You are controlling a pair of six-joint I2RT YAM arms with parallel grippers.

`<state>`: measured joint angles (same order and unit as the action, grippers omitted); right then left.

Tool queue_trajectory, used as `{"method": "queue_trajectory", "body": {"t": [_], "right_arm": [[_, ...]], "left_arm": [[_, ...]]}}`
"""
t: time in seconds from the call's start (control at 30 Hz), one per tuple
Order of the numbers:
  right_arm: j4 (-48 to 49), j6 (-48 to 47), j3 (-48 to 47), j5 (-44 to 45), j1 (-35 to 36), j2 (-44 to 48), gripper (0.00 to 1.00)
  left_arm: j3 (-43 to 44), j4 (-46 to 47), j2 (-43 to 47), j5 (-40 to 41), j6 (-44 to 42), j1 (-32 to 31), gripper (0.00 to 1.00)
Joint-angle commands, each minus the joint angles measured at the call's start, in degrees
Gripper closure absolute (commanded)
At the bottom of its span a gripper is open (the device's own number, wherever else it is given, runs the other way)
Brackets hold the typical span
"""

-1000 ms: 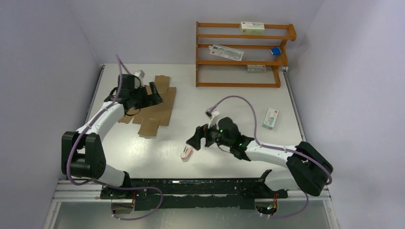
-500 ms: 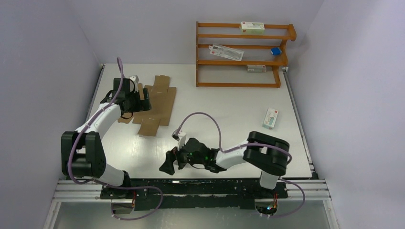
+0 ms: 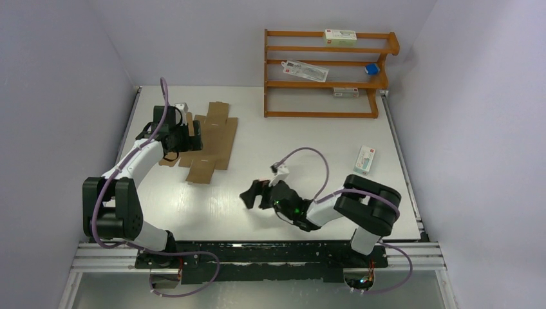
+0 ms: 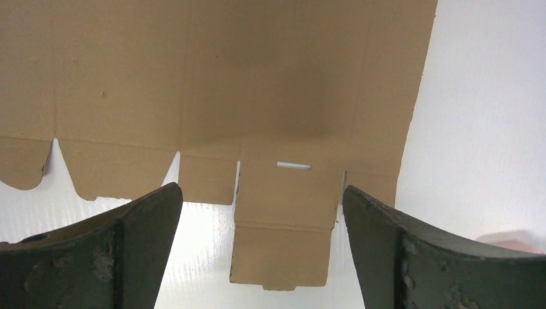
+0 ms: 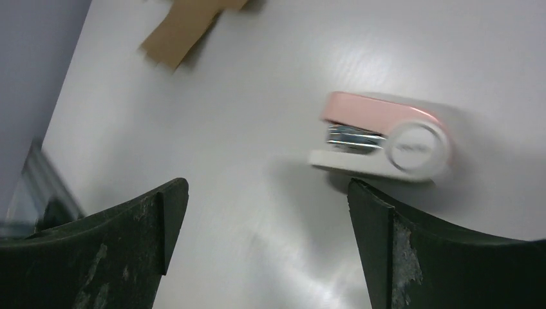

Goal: Fold the paper box

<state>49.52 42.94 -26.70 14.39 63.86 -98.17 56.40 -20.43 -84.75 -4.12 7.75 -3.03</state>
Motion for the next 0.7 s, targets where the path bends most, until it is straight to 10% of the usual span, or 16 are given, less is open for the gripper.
{"method": "queue_trajectory", "body": {"t": [0.0, 0.47, 0.67], "right_arm": [[-5.7, 7.7, 4.4, 13.7, -5.8, 2.9, 0.0], [-7.1, -8.1, -1.2, 3.6, 1.2, 12.6, 0.0], [-0.2, -7.2, -8.0, 0.4, 2.3, 3.3, 0.0]], "left_arm": [[-0.3, 0.8, 1.1, -1.1, -0.9, 0.3, 0.0], [-0.5, 1.0, 1.7, -1.9, -0.8, 0.3, 0.0], [-0.3, 1.1, 1.4, -2.3, -0.5, 0.3, 0.0]]}}
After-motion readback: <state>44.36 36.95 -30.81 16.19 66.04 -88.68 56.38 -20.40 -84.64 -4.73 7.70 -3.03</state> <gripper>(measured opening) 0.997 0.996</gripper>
